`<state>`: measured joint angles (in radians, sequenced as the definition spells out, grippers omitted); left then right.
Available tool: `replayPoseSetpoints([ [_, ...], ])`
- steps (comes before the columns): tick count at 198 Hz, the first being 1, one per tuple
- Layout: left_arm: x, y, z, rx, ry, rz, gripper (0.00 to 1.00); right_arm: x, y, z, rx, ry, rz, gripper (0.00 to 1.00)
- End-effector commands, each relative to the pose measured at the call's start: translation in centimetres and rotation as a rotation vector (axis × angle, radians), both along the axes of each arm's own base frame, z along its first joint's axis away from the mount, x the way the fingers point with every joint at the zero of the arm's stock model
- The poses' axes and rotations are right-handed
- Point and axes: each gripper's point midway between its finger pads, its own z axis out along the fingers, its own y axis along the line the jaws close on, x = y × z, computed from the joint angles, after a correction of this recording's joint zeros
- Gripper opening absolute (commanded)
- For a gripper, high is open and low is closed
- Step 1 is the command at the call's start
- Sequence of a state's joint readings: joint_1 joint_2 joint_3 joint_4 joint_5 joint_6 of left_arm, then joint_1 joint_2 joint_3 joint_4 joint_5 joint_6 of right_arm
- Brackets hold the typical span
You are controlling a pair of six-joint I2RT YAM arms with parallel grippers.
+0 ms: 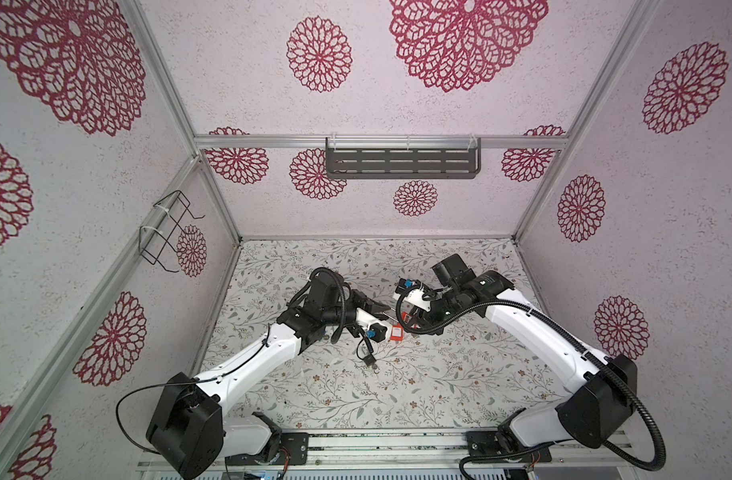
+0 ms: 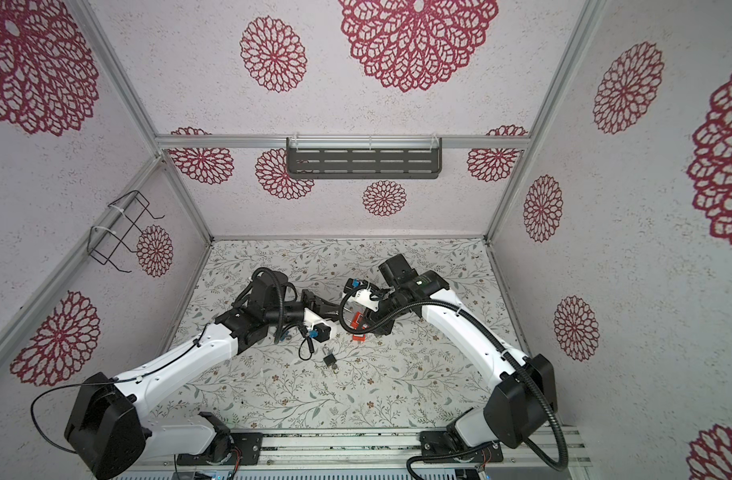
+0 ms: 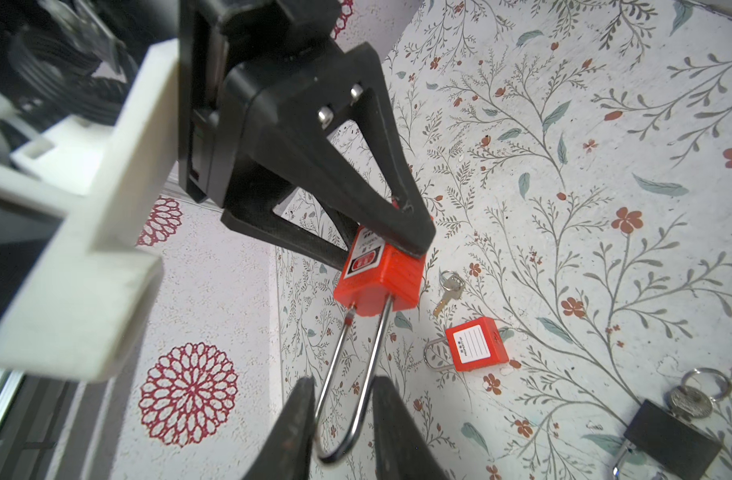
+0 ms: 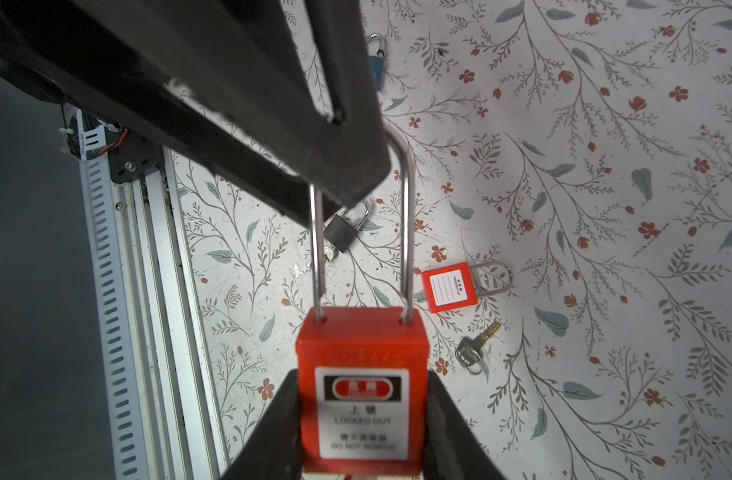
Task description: Lock with the key
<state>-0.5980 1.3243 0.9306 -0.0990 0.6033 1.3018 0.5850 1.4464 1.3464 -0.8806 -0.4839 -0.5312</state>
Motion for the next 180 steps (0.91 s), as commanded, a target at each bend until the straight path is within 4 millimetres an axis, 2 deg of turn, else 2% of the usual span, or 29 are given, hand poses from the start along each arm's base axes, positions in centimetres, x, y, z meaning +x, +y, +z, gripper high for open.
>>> replayPoseSetpoints([
  [1,0.3,-0.2,-0.2,0.028,-0.028,-0.002,0.25,-0.4,0.5,1.6,0.041,-0.002,0.035,0.12],
  [47,1.3,0.2,-0.5,0.045,-0.067,0.048,0.26,-0.9,0.4,1.3,0.033,0.03,0.046,0.12],
  [77,1.8,0.4,-0.4,0.045,-0.069,0.06,0.34,-1.0,0.3,1.3,0.032,0.034,0.045,0.12],
  [94,1.9,0.5,-0.5,0.045,-0.067,0.059,0.34,-1.0,0.3,1.4,0.033,0.036,0.044,0.12],
  [180,0.4,0.2,-0.5,0.052,-0.059,0.006,0.17,-0.8,0.6,1.3,0.027,0.054,0.045,0.12],
])
